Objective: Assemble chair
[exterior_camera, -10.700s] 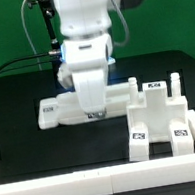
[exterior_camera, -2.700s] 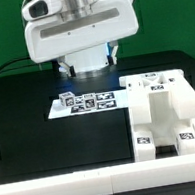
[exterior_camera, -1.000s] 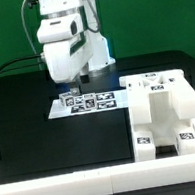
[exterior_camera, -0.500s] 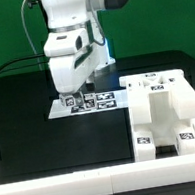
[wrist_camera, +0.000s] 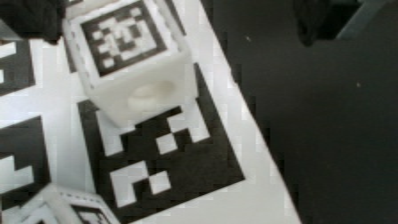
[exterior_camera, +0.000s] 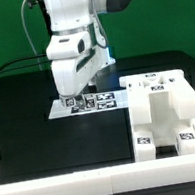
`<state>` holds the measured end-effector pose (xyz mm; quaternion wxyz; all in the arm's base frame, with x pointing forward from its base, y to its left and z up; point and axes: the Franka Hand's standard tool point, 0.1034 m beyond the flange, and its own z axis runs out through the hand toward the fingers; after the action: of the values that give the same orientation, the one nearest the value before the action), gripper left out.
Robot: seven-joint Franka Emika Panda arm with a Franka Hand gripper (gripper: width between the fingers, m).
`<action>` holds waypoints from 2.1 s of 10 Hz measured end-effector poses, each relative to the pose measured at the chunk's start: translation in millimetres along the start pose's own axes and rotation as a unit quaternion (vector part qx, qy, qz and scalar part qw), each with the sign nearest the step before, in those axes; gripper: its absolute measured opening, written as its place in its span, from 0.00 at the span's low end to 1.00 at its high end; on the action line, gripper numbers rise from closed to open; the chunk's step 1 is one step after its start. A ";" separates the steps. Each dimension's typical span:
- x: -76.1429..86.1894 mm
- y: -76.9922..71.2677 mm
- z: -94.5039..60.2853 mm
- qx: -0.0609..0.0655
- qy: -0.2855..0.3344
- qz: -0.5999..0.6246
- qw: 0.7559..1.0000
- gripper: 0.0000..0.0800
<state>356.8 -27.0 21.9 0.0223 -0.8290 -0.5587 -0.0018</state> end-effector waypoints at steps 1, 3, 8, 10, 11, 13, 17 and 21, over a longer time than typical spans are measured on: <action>0.0 0.0 0.0 0.000 0.000 0.000 1.000 0.81; 0.0 0.0 0.0 0.000 0.000 0.000 1.000 0.78; 0.0 5.5 -2.3 -0.011 0.002 -0.001 1.000 0.01; 0.0 6.7 -3.0 -0.013 0.003 0.003 1.000 0.00; 2.1 15.1 -10.6 -0.018 0.004 0.006 1.000 0.00; 1.6 19.7 -17.2 -0.025 0.005 0.021 0.999 0.11; 1.5 3.0 -3.8 -0.014 0.000 0.065 0.998 0.71; -9.3 4.6 13.6 0.000 -0.004 0.071 0.997 0.81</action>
Offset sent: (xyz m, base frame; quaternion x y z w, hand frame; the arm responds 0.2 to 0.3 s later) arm 0.0000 0.0000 0.0000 0.0000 0.0000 0.0000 1.0000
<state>357.3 -36.8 7.9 0.0203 -0.8666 -0.4985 0.0033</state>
